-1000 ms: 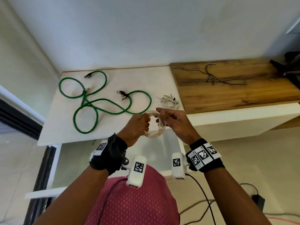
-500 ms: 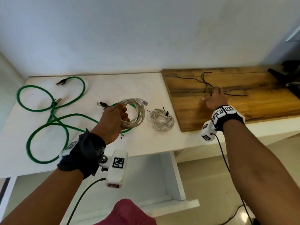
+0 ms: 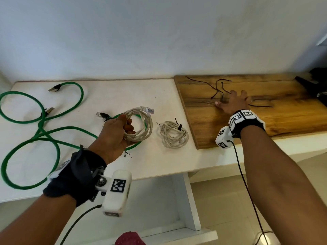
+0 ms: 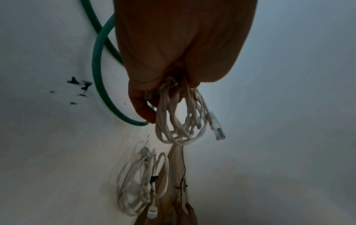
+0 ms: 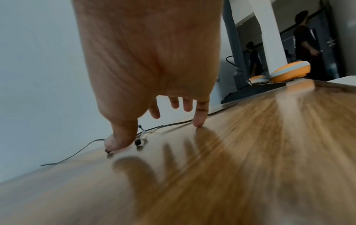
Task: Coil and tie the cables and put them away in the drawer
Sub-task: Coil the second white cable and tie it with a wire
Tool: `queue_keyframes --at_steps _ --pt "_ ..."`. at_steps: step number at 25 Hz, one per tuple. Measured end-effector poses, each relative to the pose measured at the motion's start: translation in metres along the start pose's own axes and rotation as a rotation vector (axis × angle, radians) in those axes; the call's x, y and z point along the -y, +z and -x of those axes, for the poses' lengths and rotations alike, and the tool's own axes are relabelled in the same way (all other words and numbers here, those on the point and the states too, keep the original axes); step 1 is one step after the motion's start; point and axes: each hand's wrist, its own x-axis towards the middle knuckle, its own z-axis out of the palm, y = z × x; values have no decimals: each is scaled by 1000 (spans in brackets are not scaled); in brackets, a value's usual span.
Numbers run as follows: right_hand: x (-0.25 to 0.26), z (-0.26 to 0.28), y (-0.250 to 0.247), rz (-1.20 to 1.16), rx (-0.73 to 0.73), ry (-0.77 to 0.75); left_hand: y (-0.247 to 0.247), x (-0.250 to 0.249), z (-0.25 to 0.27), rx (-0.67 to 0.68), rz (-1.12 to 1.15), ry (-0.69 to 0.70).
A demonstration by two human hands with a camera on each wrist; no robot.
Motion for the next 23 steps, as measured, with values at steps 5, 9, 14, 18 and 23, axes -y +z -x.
queue_keyframes --at_steps 5,9,14,18,23 --pt "5 -10 5 228 182 -121 3 -2 0 5 26 -5" --pt "23 27 15 186 136 -254 6 4 8 18 40 -16" --pt "13 88 19 48 151 -399 6 6 30 25 40 -21" --pt "8 103 6 -395 -128 -238 6 6 44 13 72 -19" --pt "27 104 11 27 -38 -254 -1 10 51 -11 115 -27"
